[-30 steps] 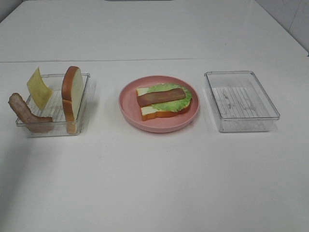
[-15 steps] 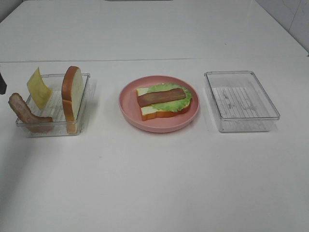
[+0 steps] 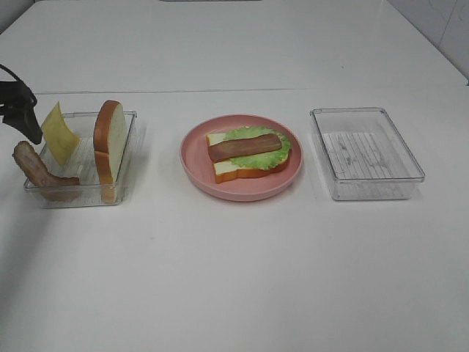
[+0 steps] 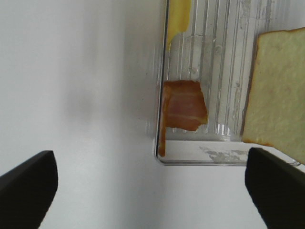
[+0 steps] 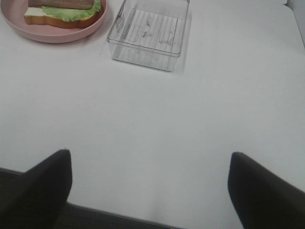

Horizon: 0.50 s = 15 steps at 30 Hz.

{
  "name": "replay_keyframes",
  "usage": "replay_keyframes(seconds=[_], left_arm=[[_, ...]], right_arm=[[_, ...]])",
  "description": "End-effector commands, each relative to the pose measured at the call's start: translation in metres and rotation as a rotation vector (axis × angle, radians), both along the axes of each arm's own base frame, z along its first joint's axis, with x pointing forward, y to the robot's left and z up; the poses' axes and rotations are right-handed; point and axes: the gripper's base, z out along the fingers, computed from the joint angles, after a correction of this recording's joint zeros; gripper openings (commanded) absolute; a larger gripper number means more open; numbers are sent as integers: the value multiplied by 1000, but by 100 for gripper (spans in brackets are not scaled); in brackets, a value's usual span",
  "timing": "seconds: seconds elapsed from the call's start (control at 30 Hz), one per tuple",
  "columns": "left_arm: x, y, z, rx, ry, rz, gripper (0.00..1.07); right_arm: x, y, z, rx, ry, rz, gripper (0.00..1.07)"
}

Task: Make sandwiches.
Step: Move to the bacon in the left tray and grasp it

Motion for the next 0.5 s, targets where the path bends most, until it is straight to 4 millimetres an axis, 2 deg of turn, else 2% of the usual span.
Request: replay_keyframes(seconds=[0.03, 0.27, 0.5], left_arm=[[7, -7, -5, -15, 16, -9, 100], [25, -25, -18, -11, 51, -64, 100], [26, -23, -30, 13, 90, -78, 100]], right_arm=[[-5, 0, 0, -6, -37, 3, 87], [-5, 0, 0, -6, -37, 3, 87], [-5, 0, 0, -6, -37, 3, 87]])
